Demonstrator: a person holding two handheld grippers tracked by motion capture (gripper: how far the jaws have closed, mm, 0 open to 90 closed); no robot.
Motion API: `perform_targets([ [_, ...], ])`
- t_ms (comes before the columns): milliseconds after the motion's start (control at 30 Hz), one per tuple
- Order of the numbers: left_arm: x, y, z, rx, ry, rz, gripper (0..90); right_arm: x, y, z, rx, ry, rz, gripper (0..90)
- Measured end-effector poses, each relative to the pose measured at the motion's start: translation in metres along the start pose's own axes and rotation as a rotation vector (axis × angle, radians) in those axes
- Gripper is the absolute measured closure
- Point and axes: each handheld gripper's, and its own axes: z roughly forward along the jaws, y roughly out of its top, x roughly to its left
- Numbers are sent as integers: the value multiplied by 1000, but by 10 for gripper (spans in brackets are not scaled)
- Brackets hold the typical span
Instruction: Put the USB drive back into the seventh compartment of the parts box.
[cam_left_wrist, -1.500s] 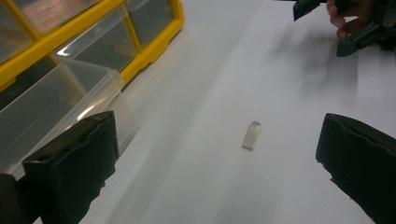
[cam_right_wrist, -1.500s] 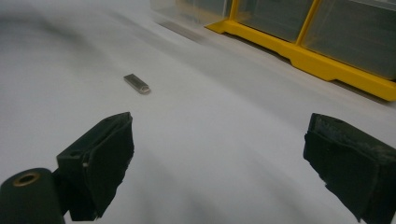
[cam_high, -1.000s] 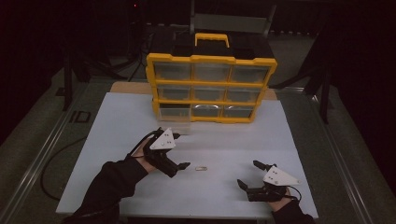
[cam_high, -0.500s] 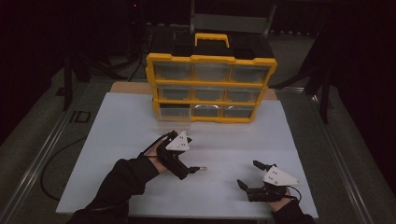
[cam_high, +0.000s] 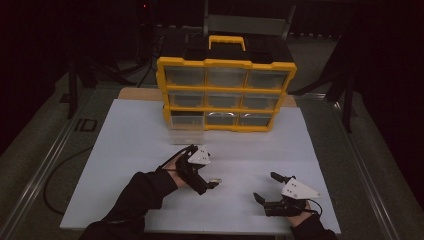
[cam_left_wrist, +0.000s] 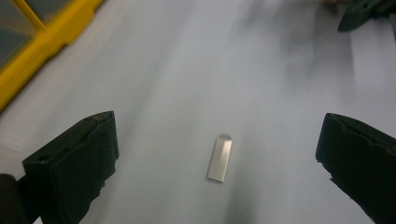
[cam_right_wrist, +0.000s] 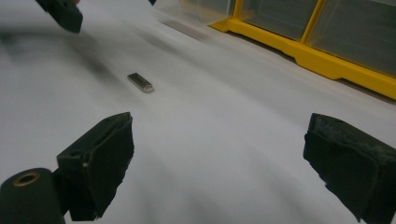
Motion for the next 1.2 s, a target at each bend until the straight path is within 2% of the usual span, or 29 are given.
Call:
perform_targets([
  [67,1,-2,3,24,-11,-3,2,0,0,0,0,1,0,86],
  [133,1,-3,5,29,-22,-2,3,0,0,0,0,1,0,86],
  [167,2,-4,6,51,-35,5,2,0,0,0,2,1,-4,86],
  [200,2,-4,7,46,-43,-1,3,0,0,0,0,0,-5,86],
  [500,2,-5,18,79,-46,18,41,0,0,0,0,1,-5,87],
  [533,2,-5,19,94,-45,31,61,0,0,0,2,0,-7,86],
  [633,2,-4,21,88,-52,21,133,0,0,0,1,1,-2,86],
  [833,2,-2,25,102,-62,51,274,0,0,0,1,2,-5,87],
  [867,2,-2,25,120,-66,62,274,0,0,0,1,4,-5,87],
  [967,2,-3,28,134,-55,52,303,0,0,0,-1,3,1,87],
  [1067,4,-4,29,139,-64,48,385,0,0,0,-2,5,-3,87],
  [1133,6,-5,30,145,-75,36,385,0,0,0,0,4,-3,87],
  [1200,6,-4,30,151,-86,49,464,0,0,0,0,2,-4,87],
])
